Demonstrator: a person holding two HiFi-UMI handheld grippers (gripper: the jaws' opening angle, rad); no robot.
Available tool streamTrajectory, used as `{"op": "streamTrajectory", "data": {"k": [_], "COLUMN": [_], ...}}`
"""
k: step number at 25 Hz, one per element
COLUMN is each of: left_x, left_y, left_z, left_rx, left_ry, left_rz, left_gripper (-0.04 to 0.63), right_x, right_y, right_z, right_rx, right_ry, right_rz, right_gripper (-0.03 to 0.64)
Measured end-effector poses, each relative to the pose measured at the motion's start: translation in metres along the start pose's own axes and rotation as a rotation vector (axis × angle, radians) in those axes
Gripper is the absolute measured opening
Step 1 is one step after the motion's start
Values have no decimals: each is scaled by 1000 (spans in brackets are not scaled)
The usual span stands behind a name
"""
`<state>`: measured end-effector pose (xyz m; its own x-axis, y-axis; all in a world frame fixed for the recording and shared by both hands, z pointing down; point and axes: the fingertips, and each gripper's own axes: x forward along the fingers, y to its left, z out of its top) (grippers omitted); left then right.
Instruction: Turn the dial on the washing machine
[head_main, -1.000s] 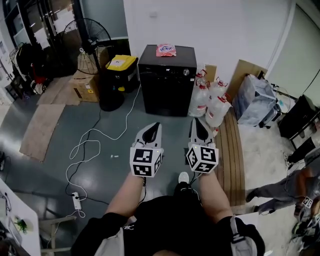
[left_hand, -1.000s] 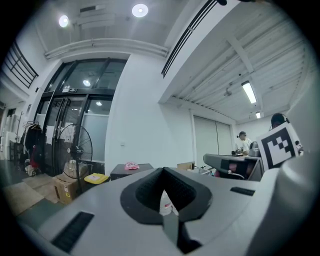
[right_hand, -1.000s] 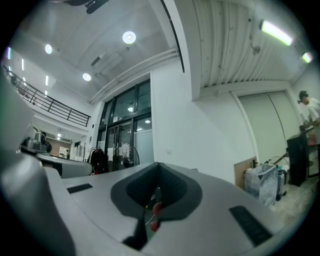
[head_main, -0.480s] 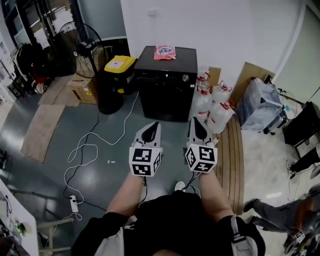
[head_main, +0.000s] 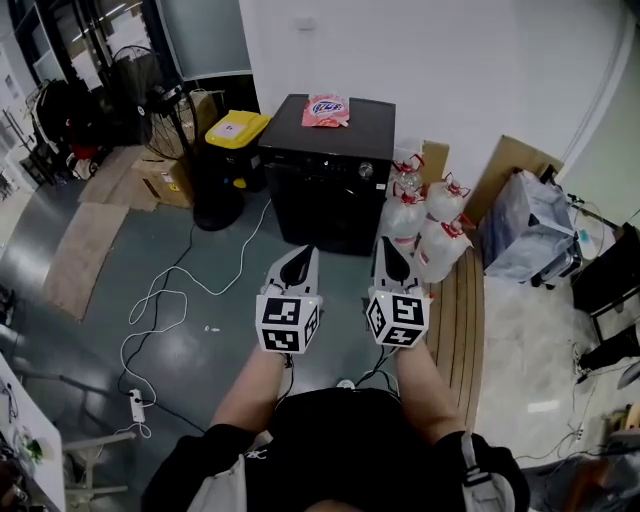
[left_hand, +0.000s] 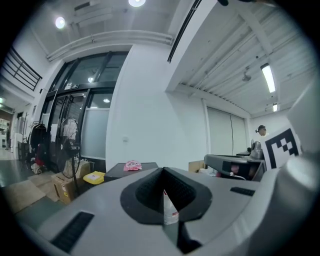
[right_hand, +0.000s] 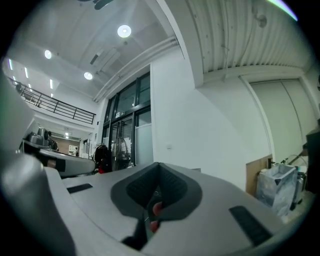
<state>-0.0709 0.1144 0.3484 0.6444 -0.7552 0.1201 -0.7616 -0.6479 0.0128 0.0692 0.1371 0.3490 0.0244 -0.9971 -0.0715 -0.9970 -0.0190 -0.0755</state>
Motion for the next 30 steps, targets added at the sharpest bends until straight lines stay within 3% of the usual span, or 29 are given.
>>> {"op": "streamTrajectory", "data": {"k": [18,30], "left_x": [119,228], "left_y": [18,79], "left_z": [-8,-6], "left_rx": [-11,-28], "left_ry": [11,17], "left_rz": [21,-4], "left_gripper": [12,12], "right_x": [106,221], "right_y": [-57,-79], "right_z": [-31,-48], "right_rx": [-57,-81], "right_ry": [33,51], "right_rz": [28,8], "right_gripper": [0,0]}}
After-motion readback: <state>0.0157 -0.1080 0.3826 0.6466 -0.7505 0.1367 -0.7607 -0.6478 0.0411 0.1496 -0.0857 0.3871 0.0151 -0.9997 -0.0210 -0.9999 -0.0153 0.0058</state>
